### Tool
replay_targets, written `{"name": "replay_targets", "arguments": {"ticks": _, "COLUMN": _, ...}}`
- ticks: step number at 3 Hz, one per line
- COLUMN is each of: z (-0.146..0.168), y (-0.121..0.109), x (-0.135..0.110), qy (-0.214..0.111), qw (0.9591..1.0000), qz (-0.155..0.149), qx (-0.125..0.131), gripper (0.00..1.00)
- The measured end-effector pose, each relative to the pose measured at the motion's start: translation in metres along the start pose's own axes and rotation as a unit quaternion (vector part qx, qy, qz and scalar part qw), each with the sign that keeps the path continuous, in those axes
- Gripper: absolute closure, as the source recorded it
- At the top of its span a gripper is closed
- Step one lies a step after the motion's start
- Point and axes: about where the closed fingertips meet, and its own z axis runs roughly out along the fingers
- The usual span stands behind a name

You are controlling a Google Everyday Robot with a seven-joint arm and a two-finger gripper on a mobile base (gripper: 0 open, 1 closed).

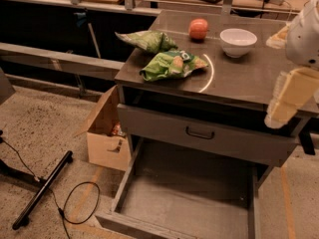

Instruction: Place apple into middle drawer

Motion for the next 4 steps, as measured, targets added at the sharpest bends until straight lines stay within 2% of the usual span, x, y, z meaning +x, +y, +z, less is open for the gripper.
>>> {"name": "replay_targets", "arguments": {"ticks": 1, "z": 0.019, "y": -0.054, "x": -0.009, "qy": -0.057, "qw": 0.9974, "qz": 0.026, "qx": 0.034, "gripper": 0.0}}
{"name": "replay_targets", "arguments": {"ticks": 2, "z": 0.033, "y": -0.104, "x": 0.0, "qy": -0.114, "qw": 0.9889, "qz": 0.07, "qx": 0.065, "gripper": 0.0}}
{"name": "replay_targets", "arguments": {"ticks": 3, "z": 0.038, "y": -0.161, "x": 0.019, "qy": -0.125, "qw": 0.9779, "qz": 0.122, "qx": 0.115, "gripper": 0.0}}
{"name": "replay_targets", "arguments": {"ticks": 4, "z": 0.038, "y": -0.161, "x": 0.019, "qy": -0.125, "qw": 0.9779, "qz": 0.122, "qx": 0.115, "gripper": 0.0}}
